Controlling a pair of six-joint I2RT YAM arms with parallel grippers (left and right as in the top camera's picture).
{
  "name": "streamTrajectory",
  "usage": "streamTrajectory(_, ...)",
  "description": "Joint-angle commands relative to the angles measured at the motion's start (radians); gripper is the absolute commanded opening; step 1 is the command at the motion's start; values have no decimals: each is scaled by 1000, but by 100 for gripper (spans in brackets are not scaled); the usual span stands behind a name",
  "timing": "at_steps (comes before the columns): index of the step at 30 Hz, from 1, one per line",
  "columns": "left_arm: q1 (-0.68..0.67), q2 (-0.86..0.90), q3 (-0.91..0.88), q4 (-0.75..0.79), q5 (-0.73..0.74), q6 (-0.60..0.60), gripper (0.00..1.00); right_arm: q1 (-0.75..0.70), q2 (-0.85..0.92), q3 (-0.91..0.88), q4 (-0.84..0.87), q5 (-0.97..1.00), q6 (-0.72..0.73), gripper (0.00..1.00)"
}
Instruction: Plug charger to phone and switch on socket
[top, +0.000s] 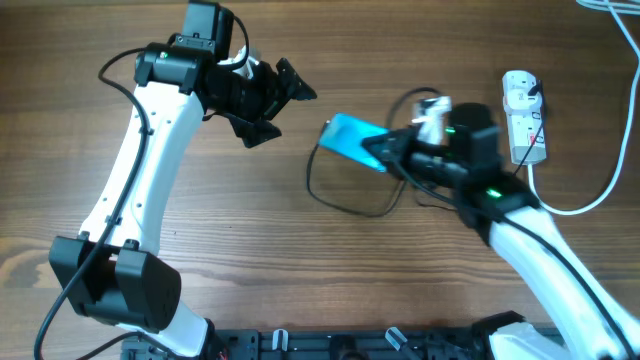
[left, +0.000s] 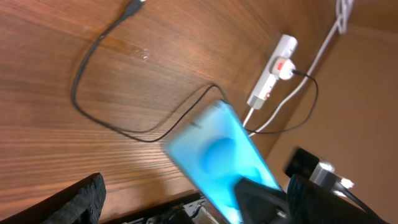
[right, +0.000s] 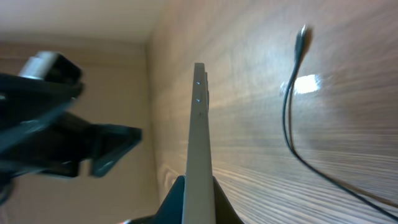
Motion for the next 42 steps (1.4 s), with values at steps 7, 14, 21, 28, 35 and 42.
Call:
streamTrajectory(7,4,-13,12,13,56,59,90,-148,-394,-158,-72,40,11,4)
streamTrajectory(14,3,-13,12,19,75,60,90,-85,-371,-377,368,154,329,4)
streamTrajectory(21,3,-10,-84,235,312,117,79,103,-230,-377,644,504,471,4)
streamTrajectory(28,3,-9,-281,596,560,263,83,105,-82,-364,854,557,665,4)
streamTrajectory(35,-8,-9,-289,721,503,54,75,174,78,-271,968,550,692,4)
streamTrajectory(42,-53,-9,-290,772,412,-89,71,200,127,-216,972,551,660,4)
